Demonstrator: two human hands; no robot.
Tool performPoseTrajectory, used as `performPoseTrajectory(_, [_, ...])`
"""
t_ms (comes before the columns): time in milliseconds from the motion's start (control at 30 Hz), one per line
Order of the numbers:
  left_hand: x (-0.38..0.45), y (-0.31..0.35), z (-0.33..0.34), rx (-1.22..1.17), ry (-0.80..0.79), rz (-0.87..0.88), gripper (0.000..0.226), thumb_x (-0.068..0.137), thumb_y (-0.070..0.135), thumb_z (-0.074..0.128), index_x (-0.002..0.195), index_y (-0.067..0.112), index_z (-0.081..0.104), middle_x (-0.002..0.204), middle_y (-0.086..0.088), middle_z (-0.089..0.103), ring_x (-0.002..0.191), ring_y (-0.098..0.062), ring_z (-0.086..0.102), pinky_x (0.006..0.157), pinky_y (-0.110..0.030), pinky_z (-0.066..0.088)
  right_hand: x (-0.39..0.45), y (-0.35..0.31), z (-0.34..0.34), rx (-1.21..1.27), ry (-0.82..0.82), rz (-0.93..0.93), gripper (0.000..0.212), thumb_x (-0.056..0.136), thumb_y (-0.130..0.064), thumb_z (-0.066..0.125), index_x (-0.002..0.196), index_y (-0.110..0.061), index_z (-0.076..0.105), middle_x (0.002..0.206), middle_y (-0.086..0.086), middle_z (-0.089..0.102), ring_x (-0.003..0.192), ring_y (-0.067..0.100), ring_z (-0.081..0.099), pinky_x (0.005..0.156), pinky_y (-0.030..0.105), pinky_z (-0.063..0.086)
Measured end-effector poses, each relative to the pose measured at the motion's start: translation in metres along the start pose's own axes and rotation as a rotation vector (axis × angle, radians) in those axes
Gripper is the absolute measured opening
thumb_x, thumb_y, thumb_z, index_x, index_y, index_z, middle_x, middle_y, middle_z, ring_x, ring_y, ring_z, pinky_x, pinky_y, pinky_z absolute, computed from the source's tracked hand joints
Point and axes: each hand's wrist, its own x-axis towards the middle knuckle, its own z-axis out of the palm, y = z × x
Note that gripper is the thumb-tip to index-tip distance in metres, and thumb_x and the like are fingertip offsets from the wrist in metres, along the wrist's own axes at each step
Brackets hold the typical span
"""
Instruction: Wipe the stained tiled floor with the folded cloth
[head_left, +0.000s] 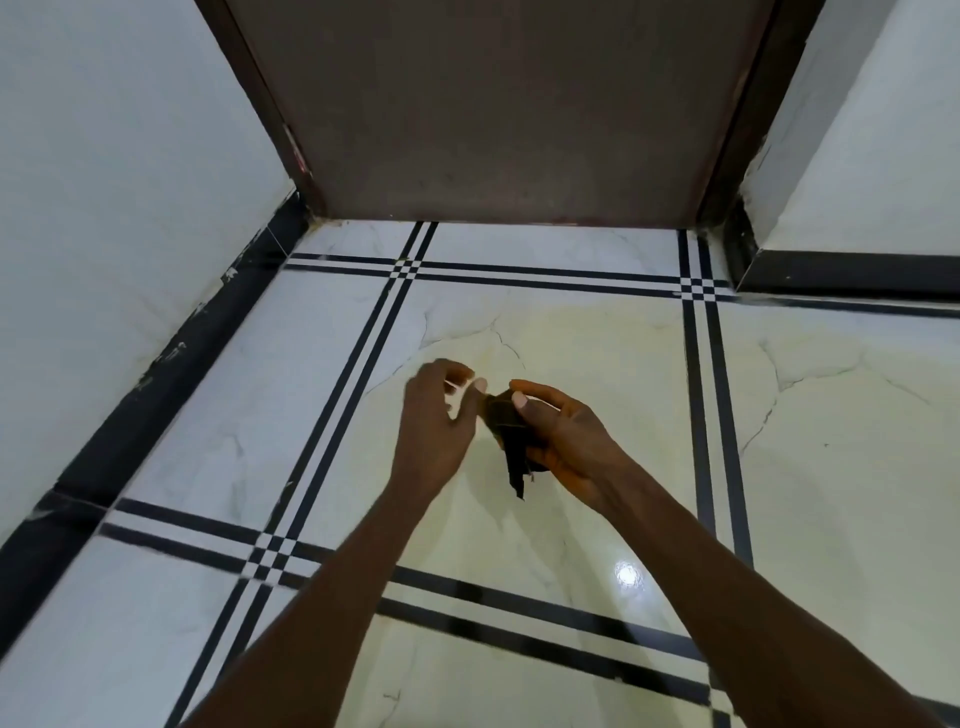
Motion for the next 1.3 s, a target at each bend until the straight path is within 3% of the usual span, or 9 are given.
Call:
performPoseTrajectory(67, [-0.011,0.022,-0.006,-0.063,-0.064,-0.071,0.026,0.098,0.040,0.065,0.112,0.019,0.063,0.110,0.005,0.068,0.101,-0.012,0.066,0.073,-0.008,0.052,-0.013,-0.015,0.014,-0.090,0.029,-0.050,0.034,0.094,-0.029,0.075,0.127,-0.022,0.068,0.112,0.007,0.080,0.106,0.025,0.077,0.090,0.039,0.060])
performPoseTrajectory(167, [-0.023,0.059,-0.029,-0.154,-0.119,-0.167,0.039,0.093,0.047,0.070,0.119,0.020,0.066,0.115,0.006,0.071,0.101,-0.011,0.069,0.075,-0.004,0.053,-0.039,-0.043,0.033,-0.145,0.085,-0.104,0.033,0.094,-0.029,0.075,0.126,-0.023,0.067,0.109,0.004,0.081,0.101,0.024,0.078,0.088,0.037,0.063])
performPoseTrajectory(300, [-0.025,0.116,-0.089,-0.182,-0.160,-0.215,0.032,0.091,0.033,0.077,0.119,0.019,0.075,0.112,0.004,0.078,0.104,-0.013,0.073,0.099,-0.029,0.058,-0.089,-0.098,0.065,-0.153,0.108,-0.134,0.033,0.096,-0.025,0.072,0.127,-0.020,0.064,0.109,-0.001,0.079,0.103,0.021,0.077,0.081,0.026,0.063])
performPoseTrajectory(400, [-0.023,0.168,-0.141,-0.203,-0.204,-0.238,0.025,0.091,0.023,0.078,0.115,0.020,0.079,0.104,0.005,0.081,0.096,-0.010,0.076,0.096,-0.037,0.061,-0.137,-0.148,0.090,-0.115,0.089,-0.123,0.034,0.096,-0.022,0.072,0.129,-0.016,0.062,0.114,0.007,0.078,0.104,0.023,0.077,0.087,0.031,0.063])
performPoseTrajectory(667, [-0.053,0.346,-0.267,-0.110,-0.122,-0.219,0.024,0.092,0.023,0.076,0.114,0.014,0.079,0.101,0.003,0.079,0.085,-0.002,0.072,0.076,-0.001,0.050,-0.277,-0.306,0.169,-0.067,0.151,-0.096,0.035,0.095,-0.016,0.074,0.127,-0.011,0.063,0.112,0.012,0.079,0.104,0.029,0.078,0.091,0.040,0.064])
performPoseTrajectory(800, [-0.072,0.430,-0.324,-0.211,-0.157,-0.235,0.024,0.091,0.022,0.078,0.112,0.021,0.067,0.106,0.011,0.070,0.090,-0.003,0.071,0.068,-0.007,0.054,-0.343,-0.379,0.201,0.003,0.197,-0.108,0.036,0.091,-0.013,0.077,0.124,-0.006,0.065,0.113,0.015,0.079,0.106,0.033,0.077,0.091,0.048,0.062])
performPoseTrajectory(967, [-0.089,0.502,-0.382,-0.162,-0.180,-0.181,0.026,0.086,0.024,0.082,0.105,0.023,0.064,0.096,0.020,0.065,0.082,0.006,0.067,0.065,-0.002,0.049,-0.408,-0.443,0.237,-0.052,0.201,-0.148,0.021,0.100,-0.021,0.067,0.120,-0.018,0.071,0.112,0.005,0.080,0.104,0.025,0.078,0.082,0.032,0.064])
performPoseTrajectory(1167, [-0.103,0.555,-0.431,-0.033,-0.230,-0.050,0.016,0.099,0.019,0.066,0.112,0.010,0.070,0.099,0.009,0.067,0.080,0.002,0.064,0.072,0.003,0.046,-0.468,-0.482,0.266,-0.061,0.255,-0.162,0.036,0.098,-0.020,0.070,0.133,-0.021,0.060,0.110,0.003,0.081,0.109,0.023,0.076,0.095,0.040,0.061])
performPoseTrajectory(1300, [-0.106,0.573,-0.454,-0.138,-0.353,-0.097,0.016,0.104,0.024,0.058,0.117,0.016,0.062,0.107,0.005,0.071,0.097,-0.006,0.069,0.081,-0.009,0.055,-0.498,-0.495,0.274,0.040,0.293,-0.151,0.042,0.093,-0.012,0.076,0.131,-0.022,0.061,0.107,-0.004,0.080,0.107,0.018,0.075,0.084,0.029,0.063])
